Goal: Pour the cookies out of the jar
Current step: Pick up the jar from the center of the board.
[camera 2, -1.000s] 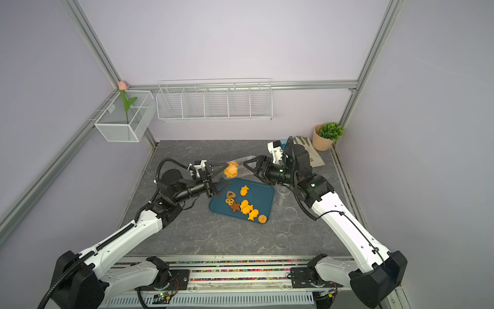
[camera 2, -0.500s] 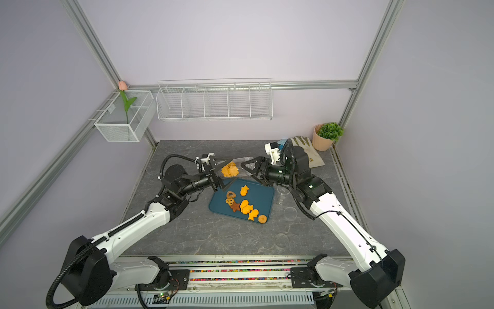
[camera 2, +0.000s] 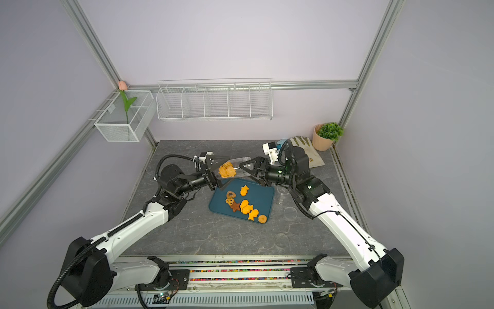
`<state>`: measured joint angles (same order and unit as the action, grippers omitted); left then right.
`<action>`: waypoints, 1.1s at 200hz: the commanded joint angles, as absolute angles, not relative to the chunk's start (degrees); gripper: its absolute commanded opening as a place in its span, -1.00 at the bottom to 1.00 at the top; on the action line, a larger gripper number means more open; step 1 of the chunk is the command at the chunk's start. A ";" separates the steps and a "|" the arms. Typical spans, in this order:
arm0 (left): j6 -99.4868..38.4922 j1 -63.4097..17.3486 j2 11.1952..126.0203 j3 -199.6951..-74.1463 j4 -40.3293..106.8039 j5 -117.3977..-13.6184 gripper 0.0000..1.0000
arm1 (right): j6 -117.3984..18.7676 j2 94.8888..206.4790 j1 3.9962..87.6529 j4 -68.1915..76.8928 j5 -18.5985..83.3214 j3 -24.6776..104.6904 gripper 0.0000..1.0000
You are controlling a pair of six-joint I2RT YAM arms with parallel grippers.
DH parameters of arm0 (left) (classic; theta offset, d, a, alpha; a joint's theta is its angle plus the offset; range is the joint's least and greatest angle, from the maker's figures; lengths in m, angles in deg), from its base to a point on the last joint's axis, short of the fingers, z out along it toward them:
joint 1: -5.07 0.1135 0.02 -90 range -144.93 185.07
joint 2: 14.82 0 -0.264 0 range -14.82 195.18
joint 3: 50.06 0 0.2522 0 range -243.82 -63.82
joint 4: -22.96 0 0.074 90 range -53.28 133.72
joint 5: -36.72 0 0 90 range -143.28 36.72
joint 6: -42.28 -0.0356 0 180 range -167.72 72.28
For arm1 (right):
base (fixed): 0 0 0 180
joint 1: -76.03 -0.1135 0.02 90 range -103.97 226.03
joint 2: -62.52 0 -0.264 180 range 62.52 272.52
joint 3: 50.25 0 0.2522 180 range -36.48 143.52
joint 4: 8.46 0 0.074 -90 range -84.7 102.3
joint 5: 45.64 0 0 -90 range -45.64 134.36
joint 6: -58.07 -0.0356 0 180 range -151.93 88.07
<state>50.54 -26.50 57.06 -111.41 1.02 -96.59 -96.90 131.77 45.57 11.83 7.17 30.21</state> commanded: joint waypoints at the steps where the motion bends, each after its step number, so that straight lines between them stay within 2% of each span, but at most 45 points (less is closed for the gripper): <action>1: 51.69 -26.02 55.50 -111.63 0.81 -99.36 0.99 | -101.28 131.07 45.84 8.58 3.67 29.21 0.27; 67: 49.55 -24.93 53.22 -111.31 5.71 -102.45 1.00 | -101.45 131.60 45.90 8.16 1.65 28.82 0.27; 103: 50.10 -23.73 52.23 -111.19 5.61 -103.30 0.85 | -101.83 132.04 46.06 7.56 0.90 28.39 0.27; 169: 53.02 -23.14 53.38 -111.46 1.10 -104.61 0.74 | -104.80 133.15 46.08 2.94 -1.43 26.89 0.28; 220: 53.08 -23.18 53.90 -111.65 1.24 -105.22 0.53 | -104.70 133.44 46.10 2.87 -1.17 26.89 0.29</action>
<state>51.50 -23.31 53.71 -111.28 4.88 -103.52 -99.92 132.76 45.90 3.94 0.85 27.96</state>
